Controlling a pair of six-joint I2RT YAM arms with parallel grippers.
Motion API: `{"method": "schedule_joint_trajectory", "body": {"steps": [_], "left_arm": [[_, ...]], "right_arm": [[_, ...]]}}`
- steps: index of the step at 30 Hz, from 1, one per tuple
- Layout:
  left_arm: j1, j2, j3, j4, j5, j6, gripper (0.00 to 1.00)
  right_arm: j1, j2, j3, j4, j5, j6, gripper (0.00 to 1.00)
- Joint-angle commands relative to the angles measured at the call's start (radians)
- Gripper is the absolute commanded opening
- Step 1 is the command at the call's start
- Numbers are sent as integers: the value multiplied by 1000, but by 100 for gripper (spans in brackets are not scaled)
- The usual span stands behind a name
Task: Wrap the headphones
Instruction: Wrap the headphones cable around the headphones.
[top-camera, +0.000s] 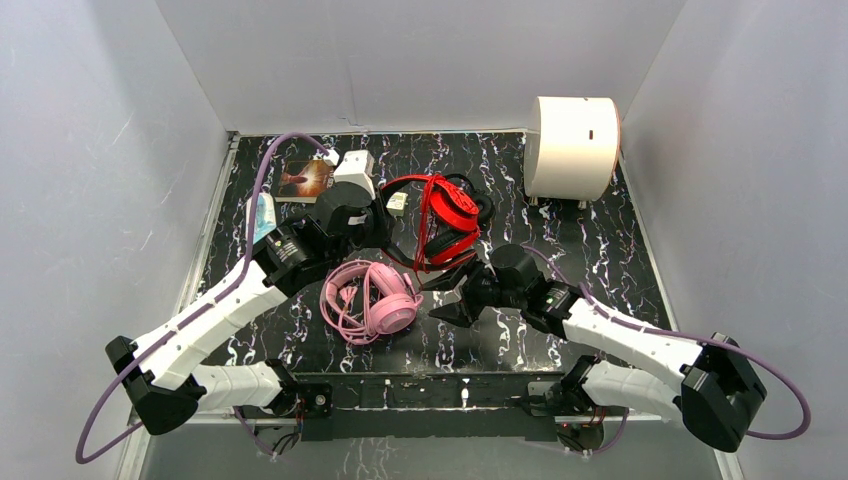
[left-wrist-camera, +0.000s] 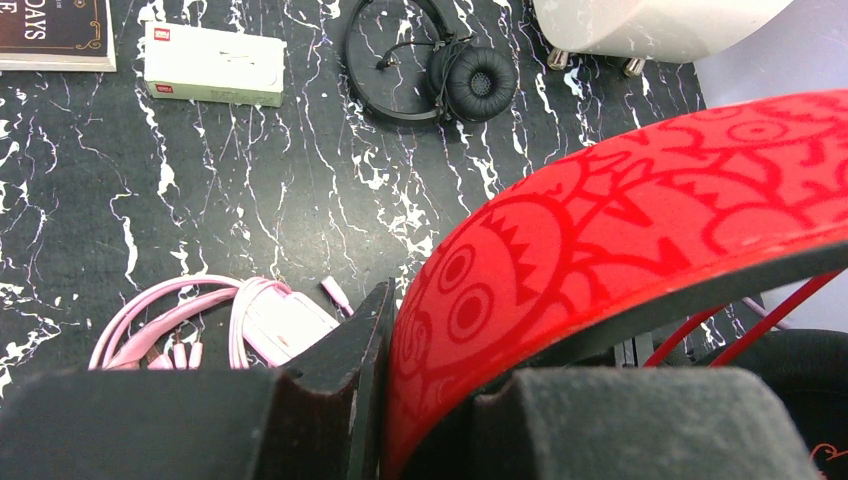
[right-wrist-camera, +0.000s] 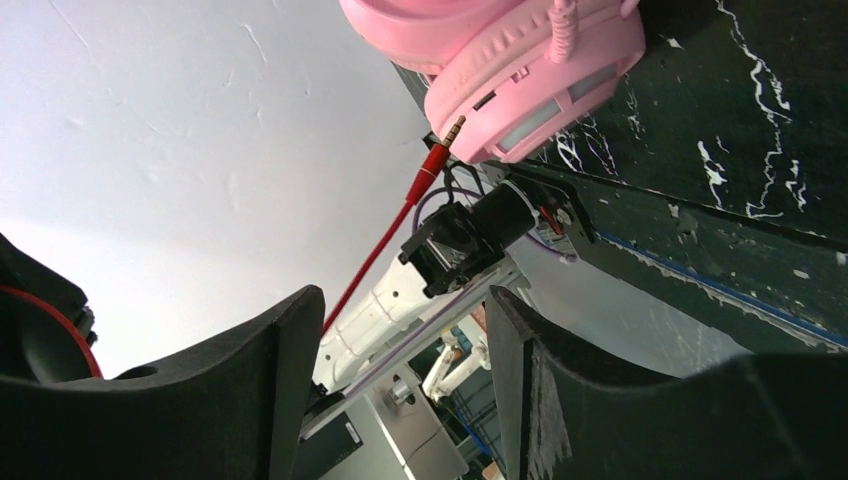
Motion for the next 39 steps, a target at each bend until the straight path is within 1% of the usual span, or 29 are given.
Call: {"method": "schedule_joint_trajectory", "body": {"steps": [1,5,7,11,14,17,20,25,28,30,31,32,34,35,37,38,39], "left_arm": [[5,-32,53,61,8,-17,0],[6,-32,52,64,16,-20,0],[4,-31,51,64,19,-19,0],[5,-32,55,68,23,-19,0],[6,-29,59,68,27,-18,0],[6,-27,63,67,31,-18,0],[7,-32,64,64,30,-19,0],[7,-42,64,61,36,-21,0],[7,-59,47,74,68,-19,0],[7,-85,13,125,133,15,0],[7,-105,-14,171,189,45,0],[7,-128,-42,220,249,84,0],[7,-167,-91,307,415,190,0],[7,-178,-101,323,494,239,0],[7,-176,-88,290,667,346,0],[7,-171,-81,270,748,399,0],[7,-177,-81,261,797,437,0]], "right_arm": [[22,15,15,101,58,50,68],[33,14,11,81,92,76,66],[34,2,-4,87,108,95,62],[34,7,-8,110,108,106,57],[36,15,-7,125,113,109,44],[38,23,-2,137,119,109,35],[39,31,1,147,119,110,28],[44,32,-12,171,135,110,12],[44,16,-30,180,151,107,1],[44,-3,-46,185,170,89,0],[44,-15,-51,181,186,66,0],[43,-31,-56,176,202,36,0],[24,-74,-70,179,228,-74,0],[10,-98,-82,205,236,-164,0],[-35,-141,-95,282,223,-381,0],[-58,-159,-100,349,197,-509,0],[-83,-173,-99,390,158,-627,0]]}}
